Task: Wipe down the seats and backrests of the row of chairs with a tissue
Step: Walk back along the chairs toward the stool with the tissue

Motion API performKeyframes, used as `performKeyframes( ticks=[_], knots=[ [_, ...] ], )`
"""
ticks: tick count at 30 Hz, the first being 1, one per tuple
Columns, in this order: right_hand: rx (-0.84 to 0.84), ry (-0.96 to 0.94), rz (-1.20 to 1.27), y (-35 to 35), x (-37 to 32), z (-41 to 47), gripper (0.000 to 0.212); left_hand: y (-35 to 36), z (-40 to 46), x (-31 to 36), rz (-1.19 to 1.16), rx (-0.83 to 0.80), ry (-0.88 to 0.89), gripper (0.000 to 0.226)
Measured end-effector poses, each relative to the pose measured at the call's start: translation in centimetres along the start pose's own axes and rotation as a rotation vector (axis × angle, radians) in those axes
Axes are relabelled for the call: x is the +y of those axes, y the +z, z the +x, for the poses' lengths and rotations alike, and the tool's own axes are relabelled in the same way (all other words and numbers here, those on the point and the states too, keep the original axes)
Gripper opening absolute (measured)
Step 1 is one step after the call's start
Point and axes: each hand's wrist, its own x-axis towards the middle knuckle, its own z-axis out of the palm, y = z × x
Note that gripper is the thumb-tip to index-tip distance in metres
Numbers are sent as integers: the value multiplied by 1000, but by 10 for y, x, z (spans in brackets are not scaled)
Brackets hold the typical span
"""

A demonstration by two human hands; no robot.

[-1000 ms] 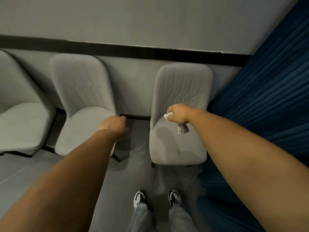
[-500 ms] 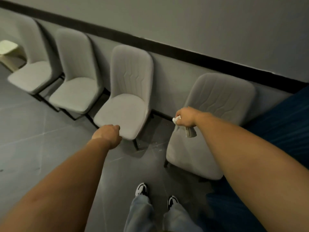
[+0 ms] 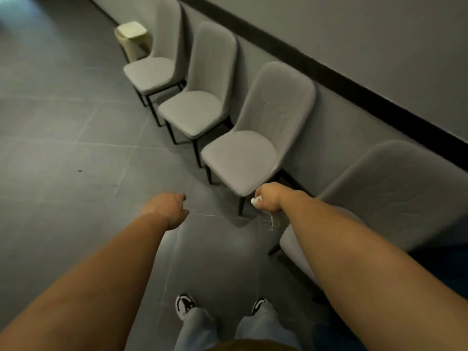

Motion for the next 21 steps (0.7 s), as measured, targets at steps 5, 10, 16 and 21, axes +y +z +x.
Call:
performKeyframes(
  ticks=[5, 10, 16, 21],
  knots=[
    [-70, -134, -172, 10, -106, 38, 28, 24, -31, -78, -126, 15, -115, 51],
    [-95, -255, -298, 23, -225, 69, 32, 58, -65, -196, -163, -105, -291, 52],
    [-71, -377, -370, 23, -344, 105, 33, 81, -87, -303, -203, -122, -423, 48],
    [-109, -414, -407, 34, -396, 124, 33, 88, -82, -338, -203, -105, -446, 46]
  ],
)
